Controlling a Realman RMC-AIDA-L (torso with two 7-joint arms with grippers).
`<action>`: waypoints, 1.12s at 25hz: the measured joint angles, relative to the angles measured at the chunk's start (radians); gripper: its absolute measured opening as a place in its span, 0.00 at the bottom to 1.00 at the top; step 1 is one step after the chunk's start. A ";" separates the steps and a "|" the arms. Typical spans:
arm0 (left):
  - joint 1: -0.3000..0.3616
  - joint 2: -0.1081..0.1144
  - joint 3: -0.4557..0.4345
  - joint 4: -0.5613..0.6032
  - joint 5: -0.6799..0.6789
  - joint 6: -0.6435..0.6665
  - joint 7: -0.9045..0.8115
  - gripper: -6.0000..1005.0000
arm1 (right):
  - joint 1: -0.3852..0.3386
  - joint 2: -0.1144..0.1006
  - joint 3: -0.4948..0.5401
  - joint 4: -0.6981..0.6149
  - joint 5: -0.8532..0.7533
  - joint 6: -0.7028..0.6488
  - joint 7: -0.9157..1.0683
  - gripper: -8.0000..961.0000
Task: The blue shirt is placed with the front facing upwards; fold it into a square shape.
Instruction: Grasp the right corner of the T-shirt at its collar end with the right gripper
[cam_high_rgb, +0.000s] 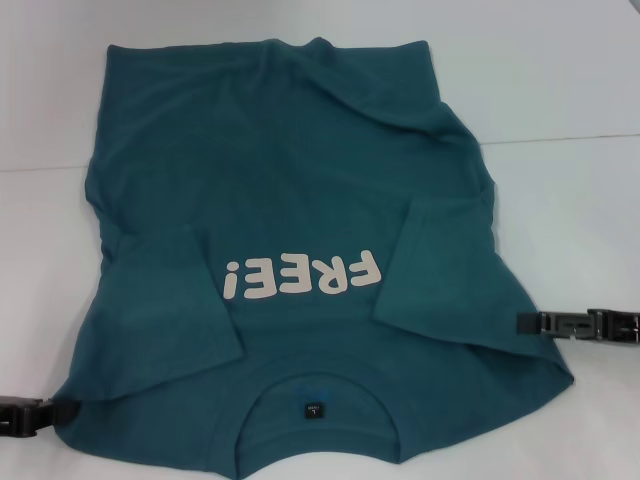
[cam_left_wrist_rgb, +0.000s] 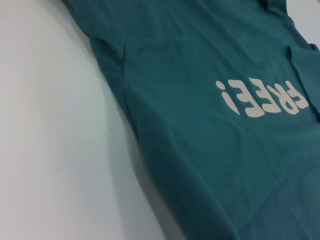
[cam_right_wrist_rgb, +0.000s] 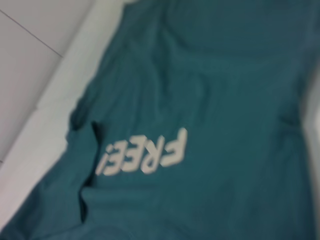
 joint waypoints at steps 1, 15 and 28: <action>0.000 0.000 0.000 0.000 0.000 0.000 0.000 0.01 | 0.001 -0.002 0.000 -0.003 -0.020 -0.001 0.018 0.96; -0.005 0.002 0.000 0.000 0.000 0.002 -0.001 0.01 | -0.017 0.012 0.000 -0.035 -0.043 0.039 0.051 0.95; -0.007 0.003 0.002 -0.003 0.000 -0.002 -0.002 0.01 | -0.017 0.032 -0.002 -0.036 -0.043 0.077 0.034 0.95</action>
